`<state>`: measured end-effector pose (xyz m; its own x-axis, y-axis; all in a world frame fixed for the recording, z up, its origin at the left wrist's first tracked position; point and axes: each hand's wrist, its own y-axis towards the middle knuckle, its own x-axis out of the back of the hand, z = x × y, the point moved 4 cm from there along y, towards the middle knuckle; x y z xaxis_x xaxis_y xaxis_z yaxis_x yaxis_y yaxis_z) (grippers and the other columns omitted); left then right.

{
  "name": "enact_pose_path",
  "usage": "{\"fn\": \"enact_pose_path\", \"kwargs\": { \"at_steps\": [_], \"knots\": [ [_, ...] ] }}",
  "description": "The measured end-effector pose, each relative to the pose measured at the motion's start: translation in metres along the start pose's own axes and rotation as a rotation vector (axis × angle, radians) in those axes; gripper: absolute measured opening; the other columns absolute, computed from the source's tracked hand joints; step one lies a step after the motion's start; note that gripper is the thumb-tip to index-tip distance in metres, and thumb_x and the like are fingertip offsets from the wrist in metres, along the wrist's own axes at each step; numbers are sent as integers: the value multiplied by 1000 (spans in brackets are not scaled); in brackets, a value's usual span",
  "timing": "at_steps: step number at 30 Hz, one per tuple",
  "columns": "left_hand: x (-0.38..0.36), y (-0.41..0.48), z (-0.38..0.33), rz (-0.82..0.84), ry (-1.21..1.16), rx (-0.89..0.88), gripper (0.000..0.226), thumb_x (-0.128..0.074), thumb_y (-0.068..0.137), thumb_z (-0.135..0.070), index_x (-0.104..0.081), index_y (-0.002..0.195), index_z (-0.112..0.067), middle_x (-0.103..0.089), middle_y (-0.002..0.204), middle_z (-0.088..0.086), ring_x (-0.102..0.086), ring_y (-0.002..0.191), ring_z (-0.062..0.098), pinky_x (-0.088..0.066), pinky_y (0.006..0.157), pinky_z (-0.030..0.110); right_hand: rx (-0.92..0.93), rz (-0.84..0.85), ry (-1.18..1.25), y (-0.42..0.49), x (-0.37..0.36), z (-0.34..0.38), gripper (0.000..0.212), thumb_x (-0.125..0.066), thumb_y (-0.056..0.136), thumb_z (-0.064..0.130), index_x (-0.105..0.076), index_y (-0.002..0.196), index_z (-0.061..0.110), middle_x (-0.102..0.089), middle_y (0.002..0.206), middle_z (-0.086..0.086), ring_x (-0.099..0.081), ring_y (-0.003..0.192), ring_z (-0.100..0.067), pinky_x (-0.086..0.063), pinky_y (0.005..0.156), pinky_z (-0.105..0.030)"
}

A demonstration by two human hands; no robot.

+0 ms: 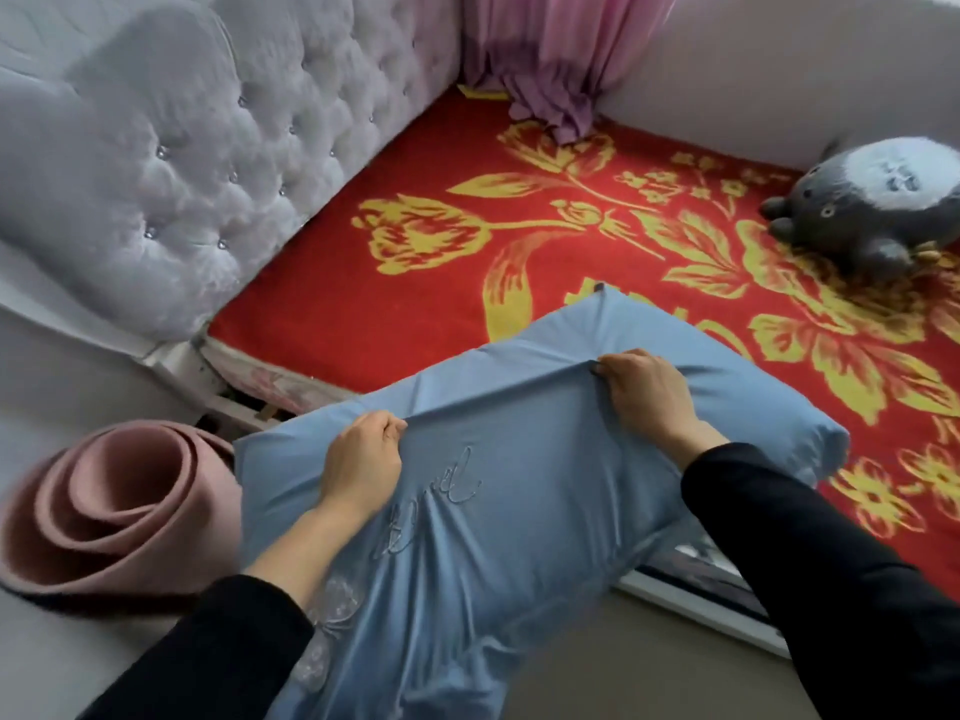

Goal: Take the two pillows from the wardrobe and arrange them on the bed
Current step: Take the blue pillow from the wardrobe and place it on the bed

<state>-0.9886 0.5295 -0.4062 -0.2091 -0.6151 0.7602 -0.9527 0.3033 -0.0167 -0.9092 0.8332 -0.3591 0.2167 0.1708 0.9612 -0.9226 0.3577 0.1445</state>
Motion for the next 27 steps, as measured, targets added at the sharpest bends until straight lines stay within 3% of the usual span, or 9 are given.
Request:
{"fn": "enact_pose_path", "kwargs": {
  "at_steps": [4,11,14,17,20,24,27],
  "knots": [
    [0,95,4,37,31,2,19,-47,92,-12,-61,83,-4,-69,95,17,-59,89,38,-37,66,36,-58,63,24,92,-37,1,19,-54,90,17,-70,85,8,-67,87,-22,-59,87,-40,-42,69,-38],
    [6,237,2,-4,4,52,19,-49,92,-15,-58,75,-12,-62,70,5,-56,74,33,-24,56,31,-44,87,56,257,-85,6,17,-56,87,11,-72,92,8,-68,91,-22,-59,92,-39,-41,76,-38],
    [2,296,11,14,-17,90,27,-50,92,-16,-49,65,-19,-49,55,-10,-47,62,25,-26,56,32,-23,85,82,330,-110,14,19,-54,86,8,-72,94,9,-70,94,-19,-58,98,-35,-37,80,-37],
    [-8,342,25,78,-33,152,33,-50,91,-18,-45,59,-24,-45,50,-9,-44,54,19,-28,50,32,38,71,32,390,-133,27,24,-53,84,6,-73,94,14,-70,105,-9,-51,112,-29,-32,88,-39],
    [-25,368,31,127,-89,242,25,-50,91,-19,-53,66,-16,-49,54,-7,-47,60,21,-32,57,32,-26,36,-25,435,-155,39,24,-53,84,10,-74,90,20,-54,125,-8,-38,121,-32,-27,90,-46],
    [-68,375,29,275,-194,295,35,-51,91,-18,-44,57,-17,-47,54,8,-46,62,27,-33,60,35,-253,34,73,459,-184,42,25,-51,82,7,-71,88,20,-46,114,-13,-43,108,-35,-32,78,-41],
    [-103,364,25,418,-217,342,41,-50,91,-20,-35,53,-19,-40,50,-1,-40,61,24,-29,59,34,-326,166,203,452,-212,40,22,-50,84,4,-70,91,9,-54,99,-21,-57,88,-39,-39,68,-34]
  ]
}}
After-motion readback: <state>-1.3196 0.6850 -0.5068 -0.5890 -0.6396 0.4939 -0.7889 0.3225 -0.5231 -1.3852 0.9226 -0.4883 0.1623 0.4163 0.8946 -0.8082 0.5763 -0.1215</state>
